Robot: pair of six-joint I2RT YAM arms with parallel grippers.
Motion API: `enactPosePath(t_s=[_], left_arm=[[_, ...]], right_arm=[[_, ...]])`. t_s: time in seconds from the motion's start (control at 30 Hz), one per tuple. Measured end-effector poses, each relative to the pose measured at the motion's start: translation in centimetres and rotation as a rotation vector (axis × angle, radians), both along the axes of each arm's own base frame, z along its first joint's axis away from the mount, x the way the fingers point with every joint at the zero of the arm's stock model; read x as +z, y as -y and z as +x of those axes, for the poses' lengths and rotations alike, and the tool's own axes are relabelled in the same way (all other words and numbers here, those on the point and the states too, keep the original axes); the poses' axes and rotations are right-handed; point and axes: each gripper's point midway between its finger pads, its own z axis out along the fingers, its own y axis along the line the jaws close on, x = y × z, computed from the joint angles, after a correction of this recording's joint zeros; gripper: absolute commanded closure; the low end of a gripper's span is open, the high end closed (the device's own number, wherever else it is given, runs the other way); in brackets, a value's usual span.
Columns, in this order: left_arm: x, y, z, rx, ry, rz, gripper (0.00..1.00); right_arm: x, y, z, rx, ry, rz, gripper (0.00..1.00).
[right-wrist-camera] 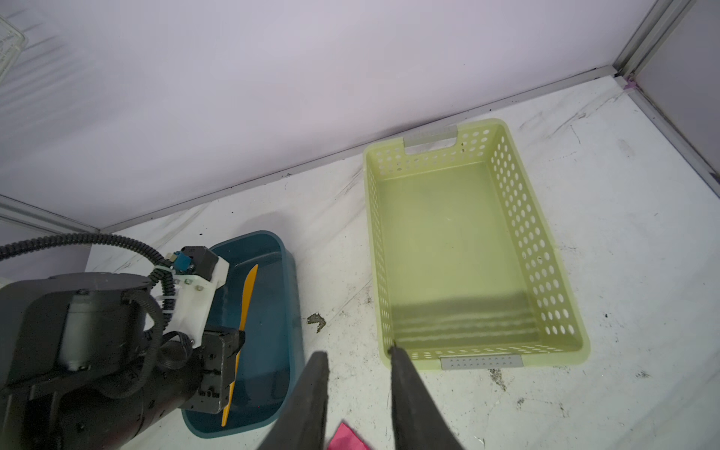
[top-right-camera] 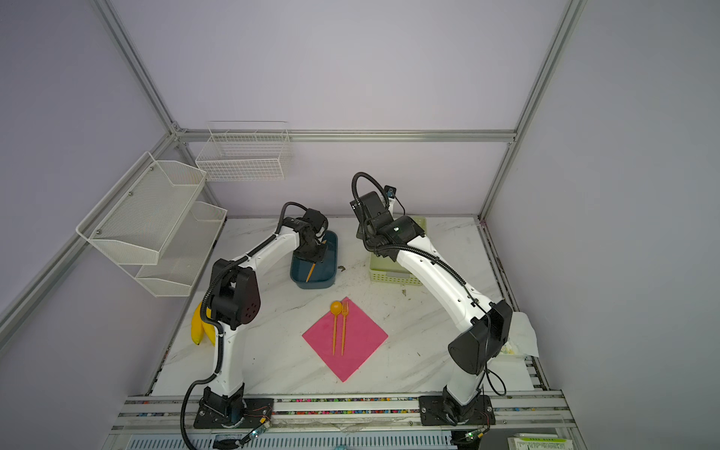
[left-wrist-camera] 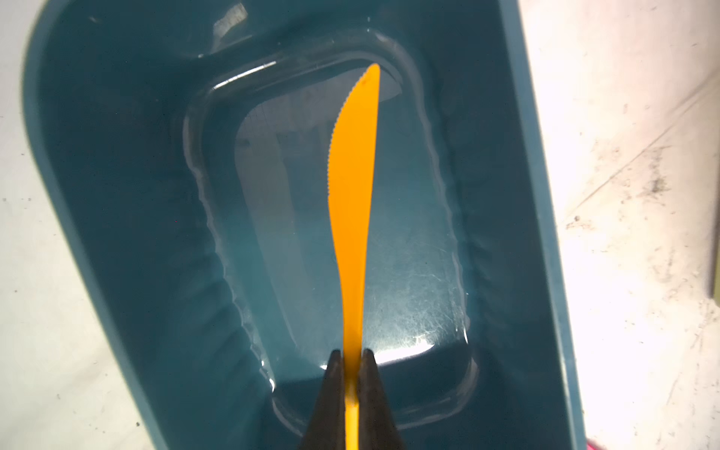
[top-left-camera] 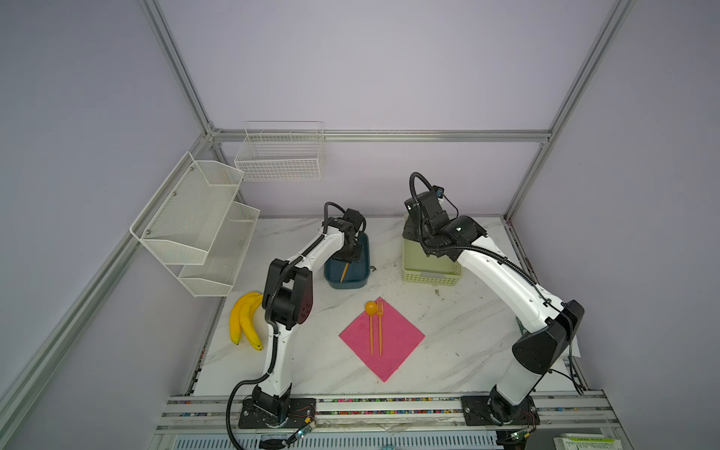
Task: Place the utensils on the paper napkin and roll it up
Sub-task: 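Lift the yellow knife out of the teal tub with the left gripper, then lower the yellow knife onto the pink napkin beside the fork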
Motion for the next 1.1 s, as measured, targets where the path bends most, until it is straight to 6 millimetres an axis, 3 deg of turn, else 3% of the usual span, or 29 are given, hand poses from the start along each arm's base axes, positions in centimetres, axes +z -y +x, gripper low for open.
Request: enactPosePath(t_s=[0.4,0.67,1.1], left_arm=[[4.6,-0.5,-1.3,0.090,0.064,-0.058,0.95],[4.9,-0.8,-4.4,0.132,0.037,-0.072,0.95],[5.3,4.6,-11.9,0.135,-0.012,-0.156,0.95]], right_arm=[[0.6,2.8,-1.1,-0.031,0.011,-0.006,0.69],[0.0,6.2,-1.7,-0.056,0.003,-0.035,0.69],[-1.7,11.0,-2.0,-0.030,-0.001,-0.126,0.69]])
